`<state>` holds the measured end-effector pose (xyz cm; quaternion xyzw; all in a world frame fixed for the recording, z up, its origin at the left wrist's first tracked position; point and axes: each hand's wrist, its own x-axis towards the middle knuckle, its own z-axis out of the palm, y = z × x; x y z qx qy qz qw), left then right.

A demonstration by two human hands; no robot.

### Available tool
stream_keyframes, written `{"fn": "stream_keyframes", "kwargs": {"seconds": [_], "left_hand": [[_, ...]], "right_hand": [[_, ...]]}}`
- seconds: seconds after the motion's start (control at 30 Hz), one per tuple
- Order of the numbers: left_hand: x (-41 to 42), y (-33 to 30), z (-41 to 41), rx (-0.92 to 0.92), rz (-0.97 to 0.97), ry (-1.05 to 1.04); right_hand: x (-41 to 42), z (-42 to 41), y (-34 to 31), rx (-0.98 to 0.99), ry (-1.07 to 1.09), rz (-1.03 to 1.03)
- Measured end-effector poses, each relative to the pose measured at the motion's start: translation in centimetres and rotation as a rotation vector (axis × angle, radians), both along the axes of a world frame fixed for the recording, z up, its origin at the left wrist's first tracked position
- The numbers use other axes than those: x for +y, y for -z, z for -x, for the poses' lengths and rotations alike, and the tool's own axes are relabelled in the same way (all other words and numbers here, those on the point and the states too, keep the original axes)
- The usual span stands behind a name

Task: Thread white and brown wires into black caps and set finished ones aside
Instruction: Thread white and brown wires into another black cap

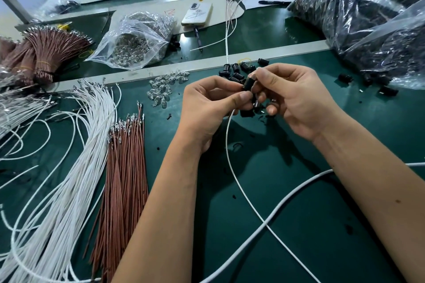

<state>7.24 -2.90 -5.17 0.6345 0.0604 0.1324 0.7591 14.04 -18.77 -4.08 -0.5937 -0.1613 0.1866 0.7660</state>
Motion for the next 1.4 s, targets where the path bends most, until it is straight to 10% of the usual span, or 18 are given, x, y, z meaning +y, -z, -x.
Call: {"fn": "stream_keyframes", "kwargs": {"seconds": [0.87,1.4], "left_hand": [[-0.9,0.5,-0.6,0.054,0.117,0.105],[-0.2,0.6,-0.5,0.011,-0.079,0.087]], "right_hand": [[-0.3,-0.7,0.2,-0.079,0.133,0.053],[-1.0,-1.0,0.6,-0.638,0.131,0.333]]}}
